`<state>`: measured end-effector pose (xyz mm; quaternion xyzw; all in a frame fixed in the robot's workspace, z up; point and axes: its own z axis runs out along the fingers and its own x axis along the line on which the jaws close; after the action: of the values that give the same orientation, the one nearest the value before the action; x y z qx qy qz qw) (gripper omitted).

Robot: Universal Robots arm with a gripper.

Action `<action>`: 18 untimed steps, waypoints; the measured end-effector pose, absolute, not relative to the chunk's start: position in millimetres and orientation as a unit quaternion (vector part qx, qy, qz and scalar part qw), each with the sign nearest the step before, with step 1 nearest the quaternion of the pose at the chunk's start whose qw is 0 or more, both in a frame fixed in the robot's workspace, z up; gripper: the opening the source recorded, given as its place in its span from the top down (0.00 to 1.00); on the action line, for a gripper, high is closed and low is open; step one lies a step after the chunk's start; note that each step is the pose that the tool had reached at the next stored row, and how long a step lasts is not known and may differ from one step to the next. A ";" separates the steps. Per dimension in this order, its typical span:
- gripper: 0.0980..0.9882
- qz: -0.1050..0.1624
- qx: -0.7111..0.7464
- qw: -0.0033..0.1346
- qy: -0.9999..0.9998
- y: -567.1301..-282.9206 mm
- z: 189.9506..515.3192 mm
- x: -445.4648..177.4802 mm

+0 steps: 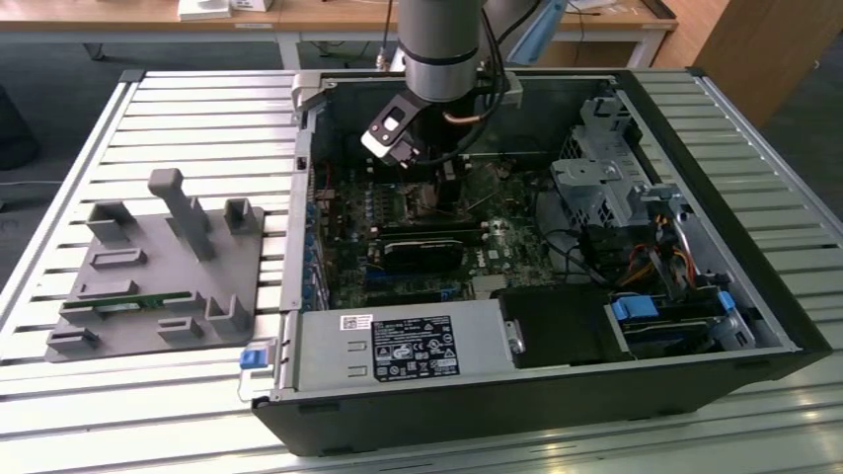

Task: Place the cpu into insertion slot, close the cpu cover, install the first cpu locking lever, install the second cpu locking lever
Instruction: 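Place the cpu into insertion slot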

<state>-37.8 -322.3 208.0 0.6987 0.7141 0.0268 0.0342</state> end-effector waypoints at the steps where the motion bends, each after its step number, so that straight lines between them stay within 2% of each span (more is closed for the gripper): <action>1: 0.51 0.027 0.699 0.034 0.714 -321.9 207.5 -37.8; 18: 0.51 0.026 0.699 0.033 0.714 -318.0 197.8 -41.3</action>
<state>-41.3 -318.0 197.8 0.6987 0.7141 0.0259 0.0332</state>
